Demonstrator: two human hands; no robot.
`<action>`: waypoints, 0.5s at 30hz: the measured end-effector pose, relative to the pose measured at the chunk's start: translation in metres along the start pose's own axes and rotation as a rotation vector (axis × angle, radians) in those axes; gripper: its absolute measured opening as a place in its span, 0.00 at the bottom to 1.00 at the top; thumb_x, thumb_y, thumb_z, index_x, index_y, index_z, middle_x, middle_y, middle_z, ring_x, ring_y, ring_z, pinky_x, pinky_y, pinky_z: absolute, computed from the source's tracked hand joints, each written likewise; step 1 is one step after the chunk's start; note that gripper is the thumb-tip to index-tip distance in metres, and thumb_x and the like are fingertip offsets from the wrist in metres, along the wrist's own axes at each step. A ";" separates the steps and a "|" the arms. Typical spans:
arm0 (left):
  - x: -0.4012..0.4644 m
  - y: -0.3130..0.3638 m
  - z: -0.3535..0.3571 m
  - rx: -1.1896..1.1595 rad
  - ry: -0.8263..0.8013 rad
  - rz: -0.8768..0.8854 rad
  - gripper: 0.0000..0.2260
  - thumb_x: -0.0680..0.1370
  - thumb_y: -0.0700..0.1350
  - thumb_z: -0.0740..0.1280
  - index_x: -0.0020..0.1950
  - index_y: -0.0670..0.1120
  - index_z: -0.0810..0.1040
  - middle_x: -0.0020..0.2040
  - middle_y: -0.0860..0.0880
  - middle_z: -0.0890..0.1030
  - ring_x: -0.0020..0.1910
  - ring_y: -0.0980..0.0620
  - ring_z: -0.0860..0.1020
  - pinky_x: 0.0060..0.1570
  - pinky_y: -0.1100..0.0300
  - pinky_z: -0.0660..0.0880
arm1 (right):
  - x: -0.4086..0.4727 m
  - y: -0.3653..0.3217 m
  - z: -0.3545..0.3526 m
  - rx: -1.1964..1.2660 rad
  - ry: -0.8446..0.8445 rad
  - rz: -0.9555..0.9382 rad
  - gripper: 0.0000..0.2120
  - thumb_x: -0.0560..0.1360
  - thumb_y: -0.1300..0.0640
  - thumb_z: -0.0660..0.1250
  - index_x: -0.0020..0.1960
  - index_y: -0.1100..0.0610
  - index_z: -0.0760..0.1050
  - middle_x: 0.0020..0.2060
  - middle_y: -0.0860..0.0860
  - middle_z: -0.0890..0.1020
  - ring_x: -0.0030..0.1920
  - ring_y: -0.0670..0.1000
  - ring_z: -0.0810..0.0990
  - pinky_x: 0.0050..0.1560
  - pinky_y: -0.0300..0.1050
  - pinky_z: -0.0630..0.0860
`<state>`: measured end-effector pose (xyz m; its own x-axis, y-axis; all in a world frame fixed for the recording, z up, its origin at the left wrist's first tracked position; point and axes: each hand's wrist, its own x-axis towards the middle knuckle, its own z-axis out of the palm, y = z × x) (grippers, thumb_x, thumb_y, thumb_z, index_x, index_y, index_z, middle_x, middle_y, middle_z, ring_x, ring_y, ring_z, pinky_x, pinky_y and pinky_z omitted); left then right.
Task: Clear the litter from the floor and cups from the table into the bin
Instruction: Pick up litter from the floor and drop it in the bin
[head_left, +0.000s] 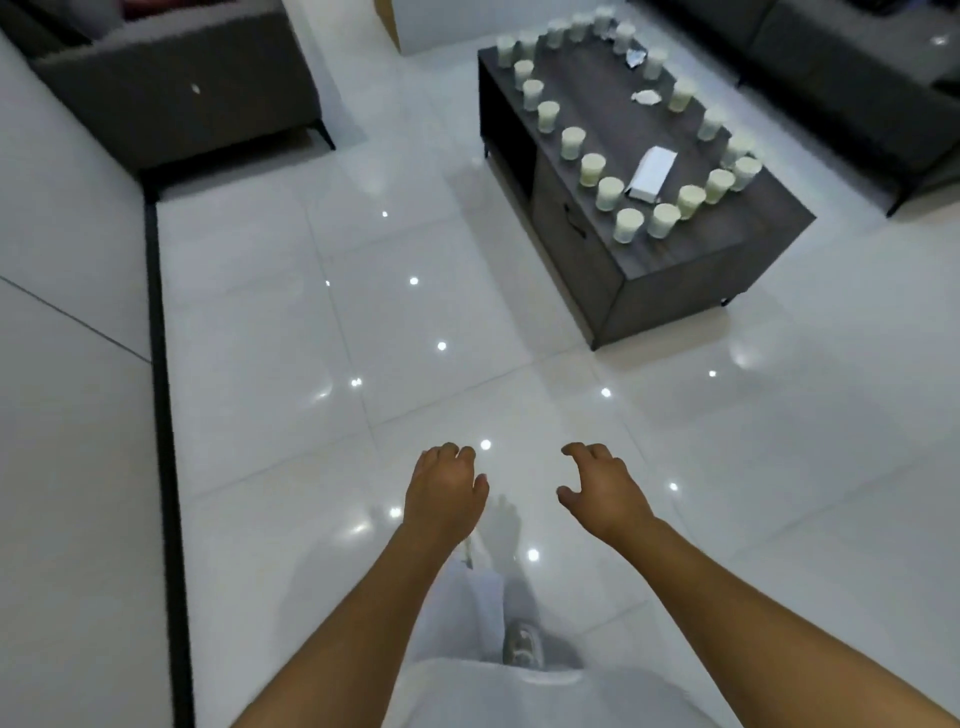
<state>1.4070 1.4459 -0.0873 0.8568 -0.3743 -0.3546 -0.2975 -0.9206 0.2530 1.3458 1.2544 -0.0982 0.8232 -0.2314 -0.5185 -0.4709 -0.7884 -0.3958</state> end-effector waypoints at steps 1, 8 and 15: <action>0.021 0.005 -0.007 0.023 -0.010 0.028 0.18 0.81 0.50 0.56 0.67 0.45 0.71 0.62 0.47 0.75 0.62 0.48 0.70 0.64 0.61 0.62 | 0.014 0.003 -0.009 0.023 0.013 0.020 0.26 0.78 0.53 0.64 0.73 0.51 0.62 0.68 0.53 0.67 0.64 0.55 0.69 0.57 0.48 0.74; 0.173 0.025 -0.060 0.088 -0.064 0.180 0.17 0.81 0.50 0.57 0.67 0.45 0.71 0.61 0.47 0.75 0.62 0.48 0.70 0.63 0.60 0.63 | 0.124 -0.004 -0.077 0.126 0.088 0.128 0.26 0.77 0.53 0.64 0.73 0.51 0.62 0.68 0.53 0.67 0.63 0.54 0.70 0.58 0.50 0.75; 0.314 0.047 -0.122 0.152 -0.108 0.297 0.17 0.80 0.50 0.58 0.67 0.44 0.70 0.62 0.46 0.75 0.63 0.47 0.70 0.63 0.58 0.65 | 0.223 -0.022 -0.149 0.218 0.149 0.218 0.26 0.77 0.53 0.64 0.73 0.51 0.62 0.67 0.53 0.68 0.62 0.54 0.71 0.58 0.49 0.75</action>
<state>1.7135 1.2985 -0.0768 0.6764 -0.6304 -0.3809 -0.5933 -0.7728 0.2254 1.5864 1.1352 -0.0922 0.7256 -0.4746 -0.4982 -0.6842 -0.5746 -0.4491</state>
